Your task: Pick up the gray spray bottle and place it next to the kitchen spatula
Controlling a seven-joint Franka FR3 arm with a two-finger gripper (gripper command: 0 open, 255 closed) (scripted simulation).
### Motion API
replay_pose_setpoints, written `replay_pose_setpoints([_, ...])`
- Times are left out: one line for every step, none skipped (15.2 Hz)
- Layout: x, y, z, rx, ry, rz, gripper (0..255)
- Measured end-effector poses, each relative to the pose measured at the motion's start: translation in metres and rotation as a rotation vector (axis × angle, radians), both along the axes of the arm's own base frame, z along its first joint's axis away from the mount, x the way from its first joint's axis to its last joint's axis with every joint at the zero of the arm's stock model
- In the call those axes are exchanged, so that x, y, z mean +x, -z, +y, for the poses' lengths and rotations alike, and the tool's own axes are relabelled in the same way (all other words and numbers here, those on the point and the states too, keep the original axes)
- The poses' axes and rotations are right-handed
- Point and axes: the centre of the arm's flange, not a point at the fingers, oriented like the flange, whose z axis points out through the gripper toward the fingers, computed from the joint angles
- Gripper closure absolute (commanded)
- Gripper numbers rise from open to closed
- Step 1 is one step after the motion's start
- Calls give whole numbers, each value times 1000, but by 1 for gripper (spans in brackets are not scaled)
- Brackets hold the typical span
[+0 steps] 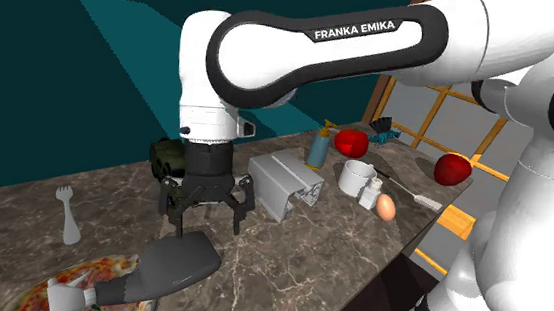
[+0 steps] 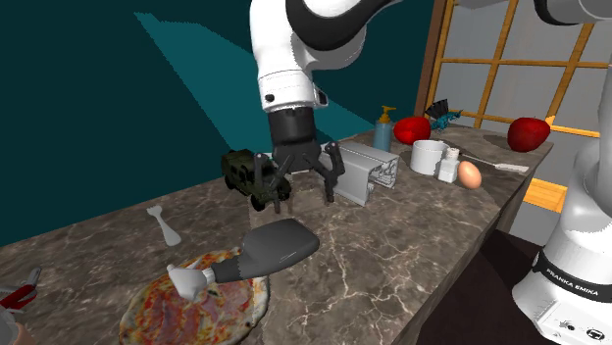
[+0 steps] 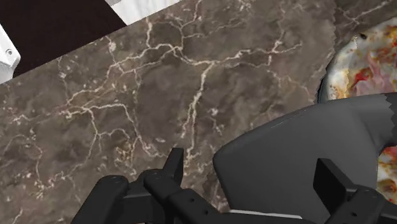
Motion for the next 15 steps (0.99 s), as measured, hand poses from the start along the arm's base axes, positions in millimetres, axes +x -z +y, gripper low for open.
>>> replay_pose_setpoints([-7,-3,13,-18,91,-31,0])
replay_pose_setpoints([-16,2,26,-43,189,-57,0])
replay_pose_setpoints([-23,1,38,-63,285,-88,0])
replay_pose_setpoints([-29,2,51,-83,382,-116,0])
replay_pose_setpoints([-33,6,63,-105,481,-144,0])
replay_pose_setpoints([-38,10,74,-127,576,-172,0])
replay_pose_setpoints([-40,13,90,-147,671,-199,0])
replay_pose_setpoints([-43,14,100,-164,756,-221,0])
replay_pose_setpoints([-43,17,106,-171,803,-233,0])
replay_pose_setpoints([-43,22,110,-175,827,-238,0])
replay_pose_setpoints([-44,26,112,-176,839,-241,0])
replay_pose_setpoints([-44,32,113,-177,846,-243,0])
replay_pose_setpoints([-44,36,114,-178,849,-244,0])
replay_pose_setpoints([-44,43,114,-178,851,-244,0])
replay_pose_setpoints([-43,48,115,-178,852,-244,0])
